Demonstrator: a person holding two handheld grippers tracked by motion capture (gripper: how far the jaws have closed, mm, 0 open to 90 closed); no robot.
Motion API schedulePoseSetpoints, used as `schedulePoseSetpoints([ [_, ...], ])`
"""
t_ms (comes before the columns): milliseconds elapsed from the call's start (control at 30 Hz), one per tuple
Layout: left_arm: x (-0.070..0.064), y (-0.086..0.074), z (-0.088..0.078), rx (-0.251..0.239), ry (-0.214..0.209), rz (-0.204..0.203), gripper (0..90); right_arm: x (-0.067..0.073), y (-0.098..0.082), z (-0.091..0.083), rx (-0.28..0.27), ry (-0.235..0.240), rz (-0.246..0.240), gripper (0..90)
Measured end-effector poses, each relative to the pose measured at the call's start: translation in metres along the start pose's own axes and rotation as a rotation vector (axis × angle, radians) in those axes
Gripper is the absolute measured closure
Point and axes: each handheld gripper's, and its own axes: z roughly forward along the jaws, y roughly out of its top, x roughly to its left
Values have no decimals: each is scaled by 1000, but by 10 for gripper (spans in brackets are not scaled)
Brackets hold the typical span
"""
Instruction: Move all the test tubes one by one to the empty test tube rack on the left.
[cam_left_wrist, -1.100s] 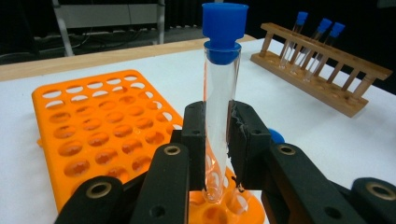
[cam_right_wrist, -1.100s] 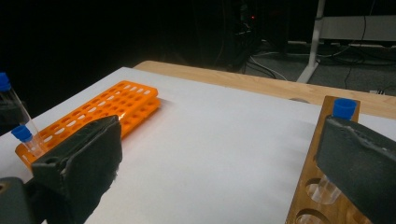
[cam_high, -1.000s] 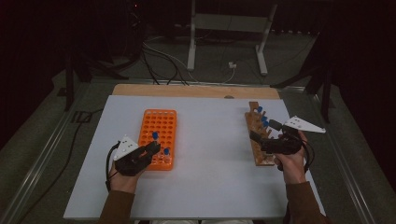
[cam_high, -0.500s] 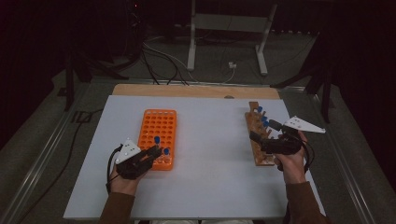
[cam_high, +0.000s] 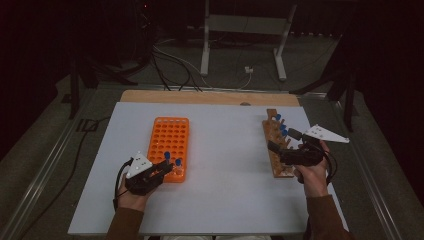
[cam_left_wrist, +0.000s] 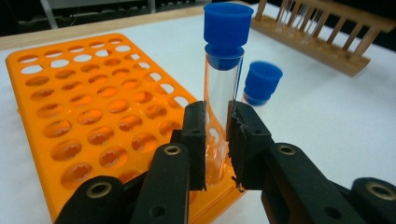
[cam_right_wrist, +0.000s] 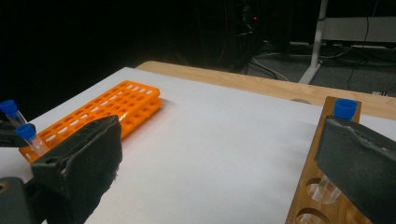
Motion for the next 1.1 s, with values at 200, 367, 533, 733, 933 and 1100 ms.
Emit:
schedulePoseSetpoints([
  [200,-2,-3,6,60,11,25,783,-1,0,-1,-1,1,2,5],
  [367,-4,-3,8,88,14,47,782,0,0,0,1,2,-1,5],
  [533,-5,-4,8,104,17,53,782,1,-1,0,3,4,-2,5],
  [733,-6,-7,12,148,28,70,782,1,-1,1,5,4,-3,5],
  [933,-6,-7,12,145,27,64,779,1,-1,1,6,6,-4,5],
  [1100,-4,-7,10,127,3,39,725,0,-1,0,4,4,-3,5],
])
